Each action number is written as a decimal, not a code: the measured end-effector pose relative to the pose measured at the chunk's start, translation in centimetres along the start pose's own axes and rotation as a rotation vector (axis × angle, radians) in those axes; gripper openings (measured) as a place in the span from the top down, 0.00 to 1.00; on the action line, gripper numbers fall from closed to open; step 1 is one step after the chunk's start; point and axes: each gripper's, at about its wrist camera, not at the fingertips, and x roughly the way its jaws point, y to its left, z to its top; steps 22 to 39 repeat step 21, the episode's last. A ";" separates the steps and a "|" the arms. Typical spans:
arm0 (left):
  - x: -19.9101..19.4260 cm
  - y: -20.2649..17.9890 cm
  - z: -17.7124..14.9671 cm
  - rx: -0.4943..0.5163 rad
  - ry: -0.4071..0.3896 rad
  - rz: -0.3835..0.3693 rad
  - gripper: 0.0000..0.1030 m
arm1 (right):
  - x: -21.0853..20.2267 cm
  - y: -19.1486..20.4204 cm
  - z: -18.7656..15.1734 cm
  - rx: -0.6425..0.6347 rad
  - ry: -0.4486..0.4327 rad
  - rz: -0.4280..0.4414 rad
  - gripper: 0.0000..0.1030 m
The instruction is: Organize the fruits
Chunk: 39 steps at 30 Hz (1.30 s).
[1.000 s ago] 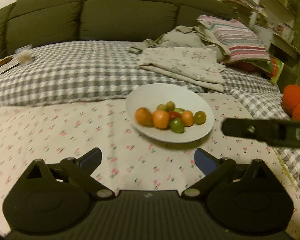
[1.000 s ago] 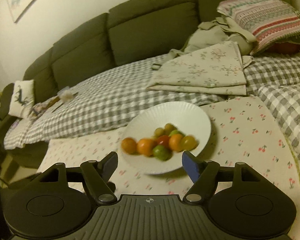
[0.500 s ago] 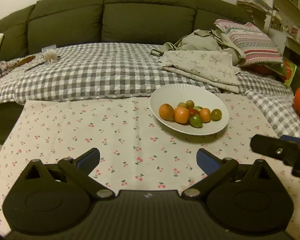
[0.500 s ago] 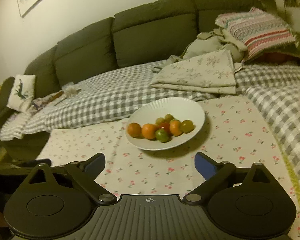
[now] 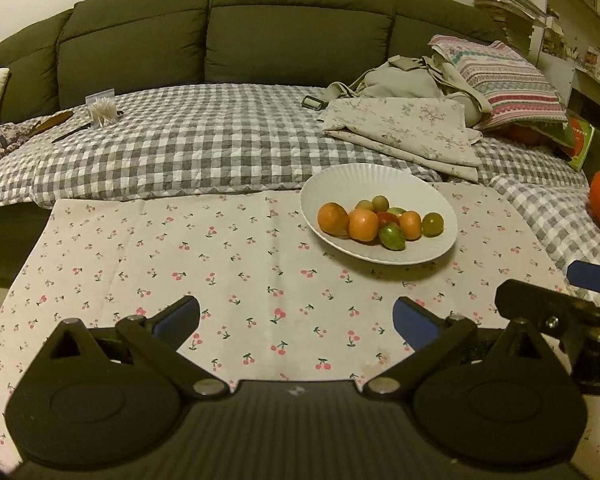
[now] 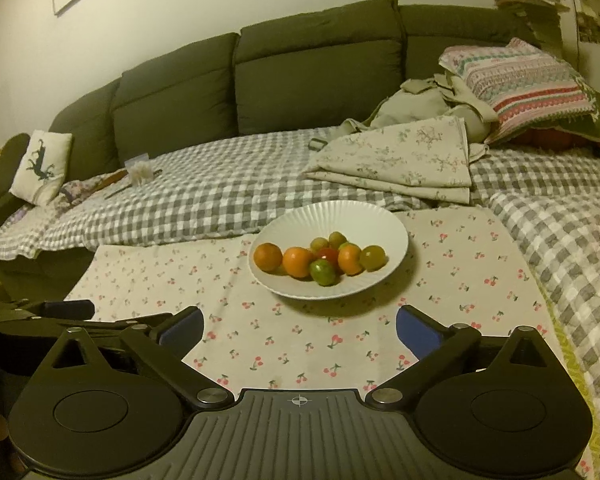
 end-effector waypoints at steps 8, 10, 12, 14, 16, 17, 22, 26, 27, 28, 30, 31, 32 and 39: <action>0.2 -0.2 -0.2 0.016 0.001 -0.004 0.01 | 0.0 0.2 0.0 -0.014 0.003 0.000 0.00; 0.2 -0.2 -0.3 0.018 0.000 -0.009 0.01 | 0.0 0.2 -0.1 -0.017 0.005 -0.001 0.00; 0.1 -0.3 -0.4 0.024 -0.006 -0.007 0.01 | 0.1 0.2 -0.1 -0.018 0.008 -0.001 0.00; 0.0 -0.3 -0.4 0.029 -0.013 -0.004 0.01 | 0.1 0.3 -0.2 -0.019 0.011 -0.003 0.00; -0.1 -0.3 -0.4 0.026 -0.014 -0.006 0.01 | 0.2 0.3 -0.3 -0.020 0.014 -0.004 0.00; 0.0 -0.2 -0.4 0.024 -0.014 -0.007 0.01 | 0.2 0.3 -0.3 -0.019 0.014 -0.003 0.00; 0.0 -0.2 -0.3 0.019 -0.009 -0.008 0.01 | 0.2 0.3 -0.3 -0.019 0.014 -0.003 0.00; 0.0 -0.2 -0.3 0.019 -0.009 -0.008 0.01 | 0.2 0.3 -0.3 -0.019 0.014 -0.003 0.00; 0.0 -0.2 -0.3 0.019 -0.009 -0.008 0.01 | 0.2 0.3 -0.3 -0.019 0.014 -0.003 0.00; 0.0 -0.2 -0.3 0.019 -0.009 -0.008 0.01 | 0.2 0.3 -0.3 -0.019 0.014 -0.003 0.00; 0.0 -0.2 -0.3 0.019 -0.009 -0.008 0.01 | 0.2 0.3 -0.3 -0.019 0.014 -0.003 0.00; 0.0 -0.2 -0.3 0.019 -0.009 -0.008 0.01 | 0.2 0.3 -0.3 -0.019 0.014 -0.003 0.00; 0.0 -0.2 -0.3 0.019 -0.009 -0.008 0.01 | 0.2 0.3 -0.3 -0.019 0.014 -0.003 0.00; 0.0 -0.2 -0.3 0.019 -0.009 -0.008 0.01 | 0.2 0.3 -0.3 -0.019 0.014 -0.003 0.00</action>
